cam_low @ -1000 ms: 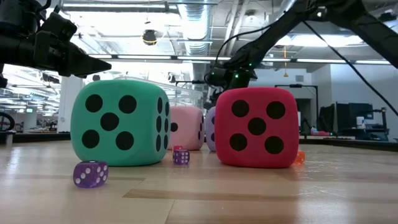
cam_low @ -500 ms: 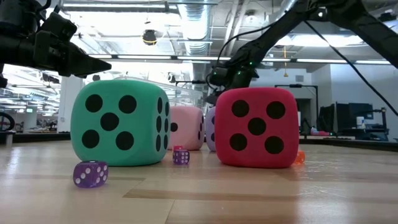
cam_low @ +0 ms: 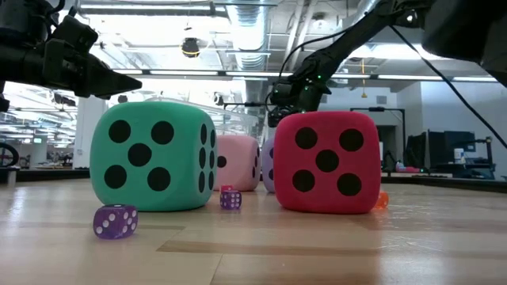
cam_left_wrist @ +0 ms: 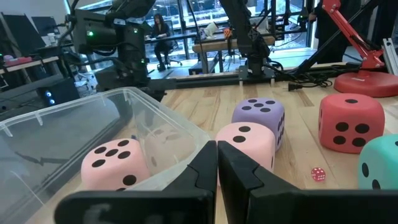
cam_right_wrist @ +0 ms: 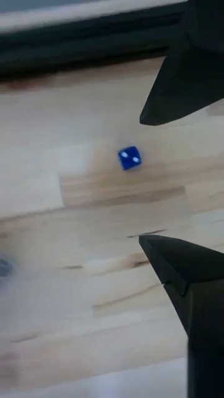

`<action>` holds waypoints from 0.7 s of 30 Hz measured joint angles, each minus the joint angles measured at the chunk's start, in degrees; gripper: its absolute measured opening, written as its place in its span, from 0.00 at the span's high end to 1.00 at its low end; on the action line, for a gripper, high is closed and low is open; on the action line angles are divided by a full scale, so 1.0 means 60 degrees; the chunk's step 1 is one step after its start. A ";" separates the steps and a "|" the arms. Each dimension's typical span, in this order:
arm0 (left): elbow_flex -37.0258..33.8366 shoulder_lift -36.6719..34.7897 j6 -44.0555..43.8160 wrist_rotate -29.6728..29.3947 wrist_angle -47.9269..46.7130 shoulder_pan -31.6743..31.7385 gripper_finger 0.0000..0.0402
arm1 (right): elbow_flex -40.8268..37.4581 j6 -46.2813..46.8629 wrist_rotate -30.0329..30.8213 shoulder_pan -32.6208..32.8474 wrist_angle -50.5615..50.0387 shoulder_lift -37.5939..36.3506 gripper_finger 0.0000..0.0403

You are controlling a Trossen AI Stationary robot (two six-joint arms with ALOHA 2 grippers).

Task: Pick & Place Dice
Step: Put the small blue dice into the transparent container

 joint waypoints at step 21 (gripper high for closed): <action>0.0000 0.0000 0.0002 0.0000 0.0000 0.0001 0.99 | -0.0090 -0.1345 -0.0001 -0.0015 0.0539 0.0011 0.30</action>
